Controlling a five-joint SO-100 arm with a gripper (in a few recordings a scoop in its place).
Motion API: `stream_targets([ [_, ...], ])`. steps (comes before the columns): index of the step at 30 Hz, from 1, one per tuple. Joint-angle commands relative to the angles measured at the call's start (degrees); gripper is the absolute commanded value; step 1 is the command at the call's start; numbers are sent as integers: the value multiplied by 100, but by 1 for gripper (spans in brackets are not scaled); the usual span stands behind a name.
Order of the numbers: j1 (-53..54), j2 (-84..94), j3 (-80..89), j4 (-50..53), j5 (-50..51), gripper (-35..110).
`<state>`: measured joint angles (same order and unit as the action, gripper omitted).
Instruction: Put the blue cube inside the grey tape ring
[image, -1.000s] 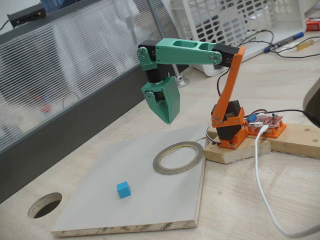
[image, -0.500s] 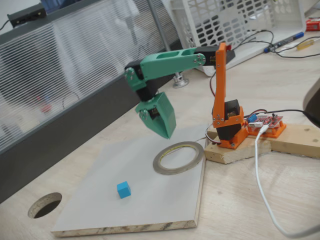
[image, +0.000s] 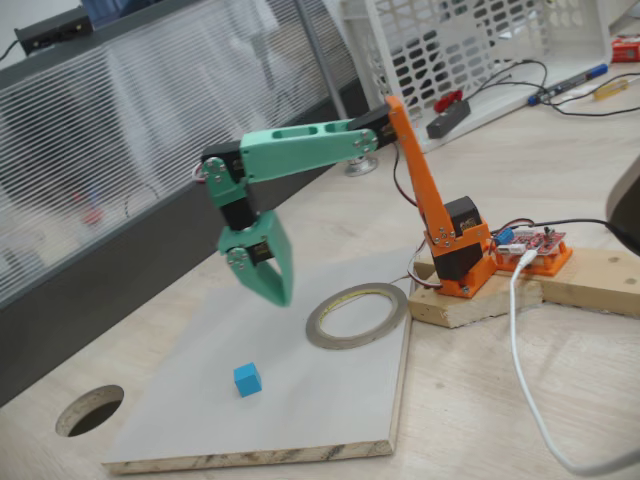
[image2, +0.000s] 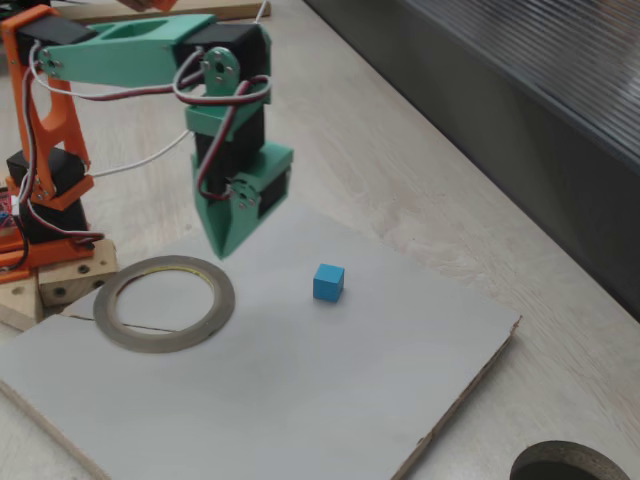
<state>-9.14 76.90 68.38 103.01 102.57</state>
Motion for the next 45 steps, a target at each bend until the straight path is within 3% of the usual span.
stream_targets([
  [1, -290, -519, -879, 88, 62, 0],
  [13, -615, -1107, -1310, -97, 35, 2],
  [23, -615, -1116, -1292, -439, 44, 35],
  [32, -624, -1116, -1292, -492, 44, 56],
  [45, -1090, -1863, -1292, -492, 53, 60],
])
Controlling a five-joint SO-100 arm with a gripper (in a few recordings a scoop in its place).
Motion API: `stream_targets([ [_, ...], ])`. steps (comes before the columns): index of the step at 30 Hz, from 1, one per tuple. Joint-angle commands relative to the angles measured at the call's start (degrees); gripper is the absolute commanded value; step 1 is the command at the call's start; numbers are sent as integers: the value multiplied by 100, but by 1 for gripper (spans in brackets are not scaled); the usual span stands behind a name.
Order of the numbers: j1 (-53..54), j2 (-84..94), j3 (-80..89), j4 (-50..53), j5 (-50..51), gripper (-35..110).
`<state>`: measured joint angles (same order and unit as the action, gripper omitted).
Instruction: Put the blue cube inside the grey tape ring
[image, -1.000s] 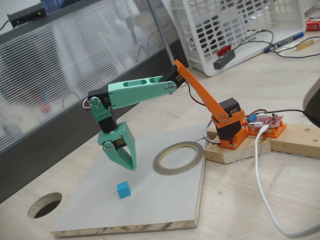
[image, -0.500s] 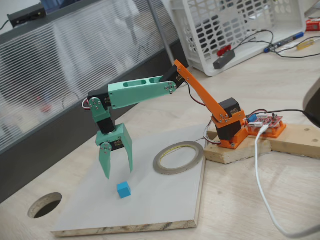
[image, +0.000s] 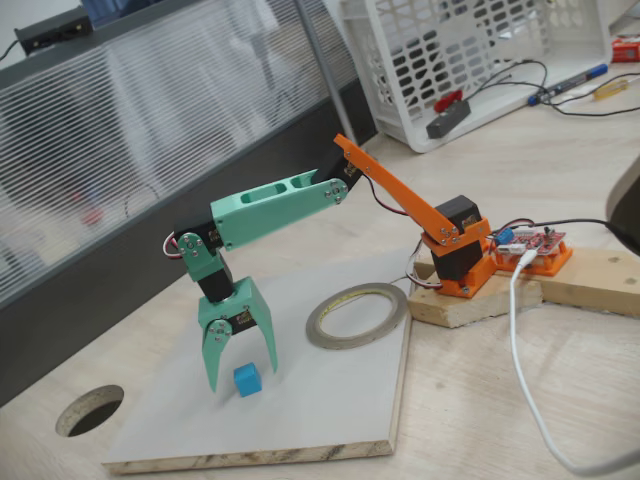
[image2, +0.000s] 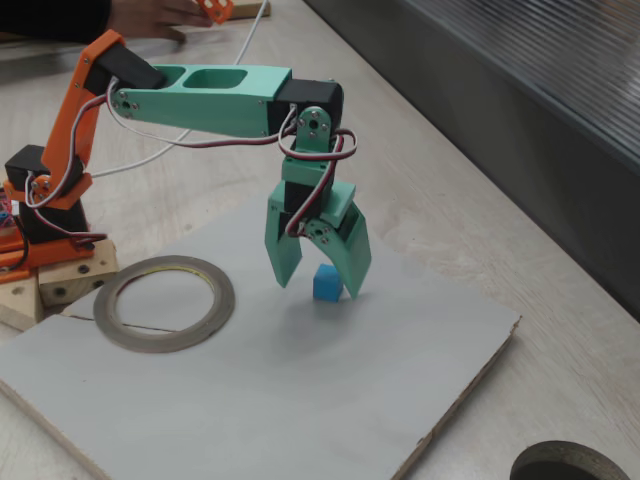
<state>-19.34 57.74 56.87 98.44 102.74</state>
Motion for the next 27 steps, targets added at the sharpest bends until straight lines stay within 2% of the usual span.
stream_targets([
  [1, -70, 53, -141, -35, 35, 60],
  [22, -79, 53, -123, -35, 26, 58],
  [27, -79, 53, -132, -44, 26, 45],
])
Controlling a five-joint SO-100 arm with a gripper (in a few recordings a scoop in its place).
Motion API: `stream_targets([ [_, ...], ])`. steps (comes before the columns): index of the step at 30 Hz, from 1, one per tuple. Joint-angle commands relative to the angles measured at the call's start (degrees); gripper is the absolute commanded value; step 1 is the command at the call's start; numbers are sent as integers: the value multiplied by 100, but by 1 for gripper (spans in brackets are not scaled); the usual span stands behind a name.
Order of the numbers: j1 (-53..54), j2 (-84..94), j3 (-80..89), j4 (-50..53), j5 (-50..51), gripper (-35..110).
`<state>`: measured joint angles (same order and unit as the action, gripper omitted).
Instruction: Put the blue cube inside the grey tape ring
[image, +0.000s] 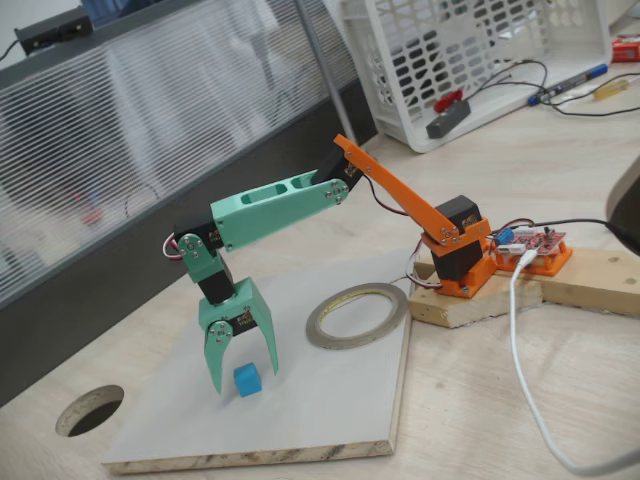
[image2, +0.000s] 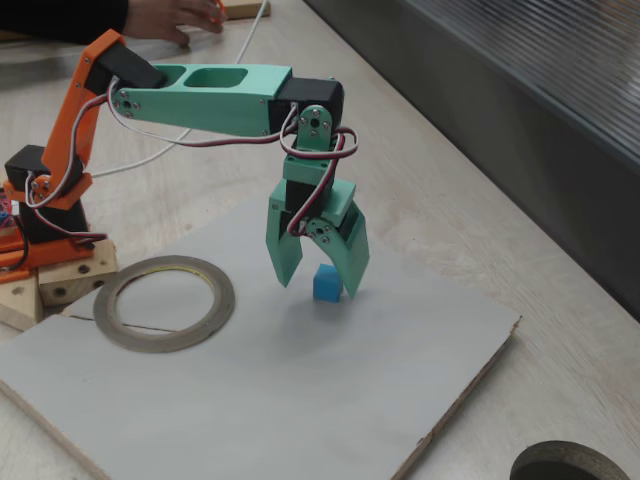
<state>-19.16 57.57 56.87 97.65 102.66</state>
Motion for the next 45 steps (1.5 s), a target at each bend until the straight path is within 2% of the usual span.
stream_targets([
  [1, -97, 70, -132, 26, 26, 41],
  [5, -97, 70, -141, 26, 26, 29],
  [9, -97, 70, -141, 18, 26, 24],
  [28, -97, 70, -141, -123, 35, 23],
  [36, -97, 70, -123, -545, 35, 9],
  [45, -18, 185, -62, -545, 35, 8],
])
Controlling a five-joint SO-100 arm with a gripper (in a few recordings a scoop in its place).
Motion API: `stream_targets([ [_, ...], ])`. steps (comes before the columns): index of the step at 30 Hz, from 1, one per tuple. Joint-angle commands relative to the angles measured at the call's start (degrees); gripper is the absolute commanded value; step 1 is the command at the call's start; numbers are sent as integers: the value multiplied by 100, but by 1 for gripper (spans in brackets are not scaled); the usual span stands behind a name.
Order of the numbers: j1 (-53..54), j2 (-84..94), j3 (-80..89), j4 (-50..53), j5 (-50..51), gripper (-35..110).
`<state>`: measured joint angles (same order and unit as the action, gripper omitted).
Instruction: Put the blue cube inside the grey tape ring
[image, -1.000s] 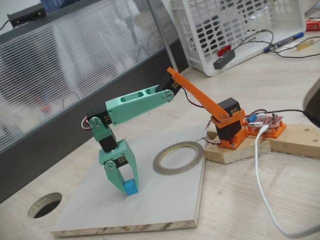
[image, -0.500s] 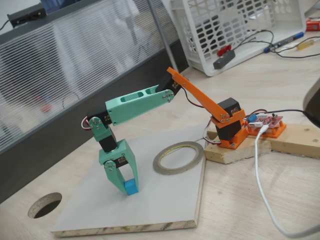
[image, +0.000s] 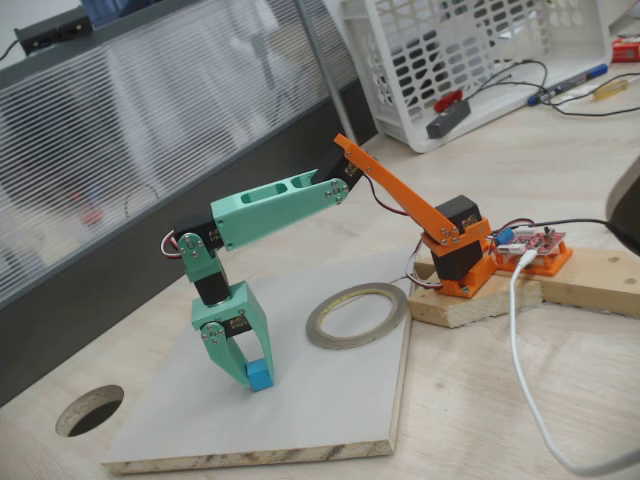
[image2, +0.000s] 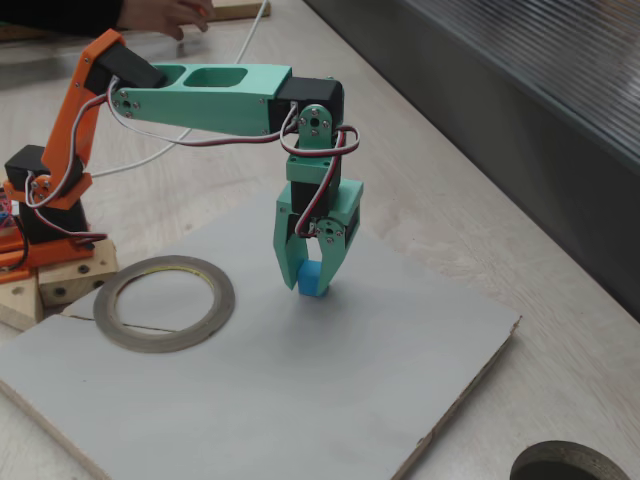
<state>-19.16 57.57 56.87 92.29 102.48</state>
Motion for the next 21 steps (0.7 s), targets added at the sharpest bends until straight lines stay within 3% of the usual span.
stream_targets([
  [1, -18, 220, -62, -9, 53, 8],
  [9, 35, 1204, 264, -9, 53, 8],
  [21, 1740, 2294, 1547, -18, 44, 8],
])
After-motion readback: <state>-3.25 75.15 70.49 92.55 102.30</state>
